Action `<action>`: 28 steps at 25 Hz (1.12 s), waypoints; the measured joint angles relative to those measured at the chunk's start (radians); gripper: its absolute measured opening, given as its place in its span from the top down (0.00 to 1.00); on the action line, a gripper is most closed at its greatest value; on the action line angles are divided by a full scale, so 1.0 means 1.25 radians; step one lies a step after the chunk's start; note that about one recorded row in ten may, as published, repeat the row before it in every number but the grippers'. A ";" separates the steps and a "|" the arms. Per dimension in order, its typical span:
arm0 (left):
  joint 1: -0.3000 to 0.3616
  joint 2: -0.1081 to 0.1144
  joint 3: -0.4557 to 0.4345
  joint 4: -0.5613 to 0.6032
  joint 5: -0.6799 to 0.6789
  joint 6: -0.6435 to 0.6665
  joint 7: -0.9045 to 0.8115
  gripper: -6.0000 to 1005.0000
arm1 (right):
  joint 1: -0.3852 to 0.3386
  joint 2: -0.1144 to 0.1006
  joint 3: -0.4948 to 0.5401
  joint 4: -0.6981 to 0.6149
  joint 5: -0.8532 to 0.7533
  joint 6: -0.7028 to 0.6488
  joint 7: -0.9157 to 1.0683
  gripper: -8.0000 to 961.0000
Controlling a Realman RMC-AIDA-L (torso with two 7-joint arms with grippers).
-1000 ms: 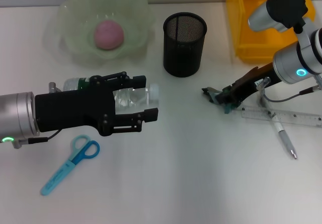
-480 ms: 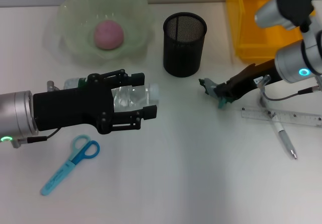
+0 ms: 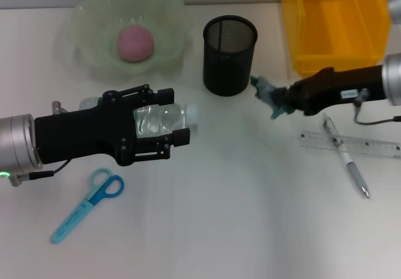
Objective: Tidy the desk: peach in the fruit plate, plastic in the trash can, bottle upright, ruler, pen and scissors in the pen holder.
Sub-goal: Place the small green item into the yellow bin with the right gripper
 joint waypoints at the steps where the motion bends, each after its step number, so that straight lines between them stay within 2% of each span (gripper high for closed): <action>1: 0.000 0.000 0.000 0.000 0.000 0.000 0.000 0.20 | 0.000 0.000 0.000 0.000 0.000 0.000 0.000 0.99; 2: 0.002 0.000 0.000 0.000 -0.003 0.000 0.000 0.20 | -0.020 0.002 0.035 0.002 0.039 -0.001 -0.051 0.98; 4: 0.002 0.000 0.000 0.000 -0.003 0.000 0.000 0.20 | -0.029 0.002 0.052 0.010 0.070 0.000 -0.083 0.98; 5: 0.004 0.000 -0.001 -0.002 -0.006 0.000 0.000 0.20 | -0.050 0.003 0.078 0.034 0.161 0.003 -0.155 0.98; 6: 0.004 0.000 -0.001 -0.002 -0.006 0.000 0.000 0.20 | -0.050 0.003 0.078 0.034 0.161 0.003 -0.155 0.98; 7: 0.005 0.000 -0.005 -0.003 -0.007 0.000 0.002 0.20 | -0.070 0.003 0.091 0.058 0.247 0.008 -0.226 0.98; 9: 0.005 0.000 -0.005 -0.003 -0.007 0.000 0.002 0.20 | -0.080 0.003 0.098 0.071 0.293 0.018 -0.272 0.97; 10: 0.005 0.000 -0.008 -0.006 -0.007 0.000 0.009 0.20 | -0.091 0.004 0.107 0.091 0.346 0.047 -0.326 0.97; 13: 0.005 0.000 -0.008 -0.006 -0.007 -0.001 0.009 0.20 | -0.095 0.004 0.112 0.117 0.393 0.098 -0.359 0.97; 15: 0.004 0.000 -0.008 -0.006 -0.007 -0.004 0.010 0.20 | -0.090 0.002 0.115 0.147 0.445 0.176 -0.386 0.97; 21: 0.005 0.000 -0.008 -0.006 -0.007 -0.006 0.010 0.20 | -0.067 0.002 0.122 0.157 0.457 0.265 -0.419 0.96; 25: 0.005 0.000 -0.009 -0.007 -0.007 -0.008 0.011 0.20 | -0.025 0.004 0.123 0.196 0.459 0.383 -0.432 0.95; 28: 0.005 0.000 -0.012 -0.007 -0.007 -0.008 0.011 0.20 | -0.007 0.004 0.121 0.218 0.459 0.421 -0.432 0.95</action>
